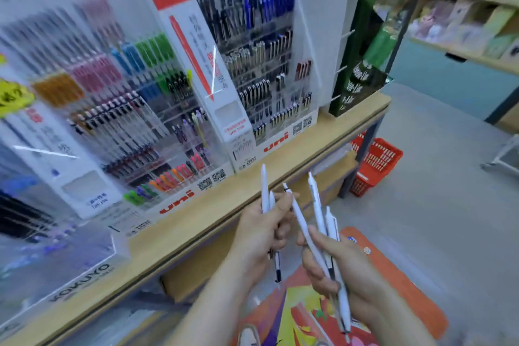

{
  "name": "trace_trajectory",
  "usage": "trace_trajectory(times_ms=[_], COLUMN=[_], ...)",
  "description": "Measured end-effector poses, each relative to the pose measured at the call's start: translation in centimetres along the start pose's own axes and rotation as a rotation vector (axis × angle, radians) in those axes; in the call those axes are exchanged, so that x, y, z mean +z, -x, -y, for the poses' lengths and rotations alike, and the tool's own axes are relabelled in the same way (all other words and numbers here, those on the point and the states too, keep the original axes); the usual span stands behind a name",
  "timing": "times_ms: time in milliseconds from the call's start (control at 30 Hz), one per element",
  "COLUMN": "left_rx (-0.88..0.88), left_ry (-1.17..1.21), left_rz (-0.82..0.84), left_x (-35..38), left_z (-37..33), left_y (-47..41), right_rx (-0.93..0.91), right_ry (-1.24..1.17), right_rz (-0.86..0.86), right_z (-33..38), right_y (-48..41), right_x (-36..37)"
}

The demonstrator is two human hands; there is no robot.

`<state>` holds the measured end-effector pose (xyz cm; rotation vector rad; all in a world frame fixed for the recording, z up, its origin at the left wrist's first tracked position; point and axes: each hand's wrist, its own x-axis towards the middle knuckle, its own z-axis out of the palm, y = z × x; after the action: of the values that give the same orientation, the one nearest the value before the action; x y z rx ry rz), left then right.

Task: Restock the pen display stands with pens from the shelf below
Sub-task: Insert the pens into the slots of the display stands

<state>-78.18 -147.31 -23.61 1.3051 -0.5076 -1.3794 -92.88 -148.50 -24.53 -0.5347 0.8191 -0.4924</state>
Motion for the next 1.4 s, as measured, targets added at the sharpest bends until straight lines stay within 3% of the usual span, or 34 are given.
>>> trace_trajectory(times_ms=[167,367,600,867,1133,1400], left_rx=[0.195,0.391,0.429,0.483,0.714,0.784], left_ry=[0.068,0.019,-0.009,-0.173,-0.285,-0.440], left_rz=[-0.049,-0.188,-0.185,-0.284,-0.409,-0.522], left_x=[2.3,0.5,-6.1,-15.5,-19.5,-17.2], left_z=[-7.4,-10.7,-13.7,-16.8,-24.0,-27.7], left_y=[4.0,6.5,9.4,11.2,7.4,-1.5], right_rx=[-0.038,-0.242,-0.316,-0.318,-0.405,-0.403], right_ry=[-0.010,0.410,0.559,0.524,0.525,0.553], right_rz=[0.181,0.180,0.191,0.189,-0.060,-0.005], right_z=[4.8,6.3,4.3,-0.3,-0.6,5.2], right_y=[4.0,4.7,3.5,-1.2,-5.4,-9.1], right_x=[4.3,7.9,13.0,19.5,20.7,21.0])
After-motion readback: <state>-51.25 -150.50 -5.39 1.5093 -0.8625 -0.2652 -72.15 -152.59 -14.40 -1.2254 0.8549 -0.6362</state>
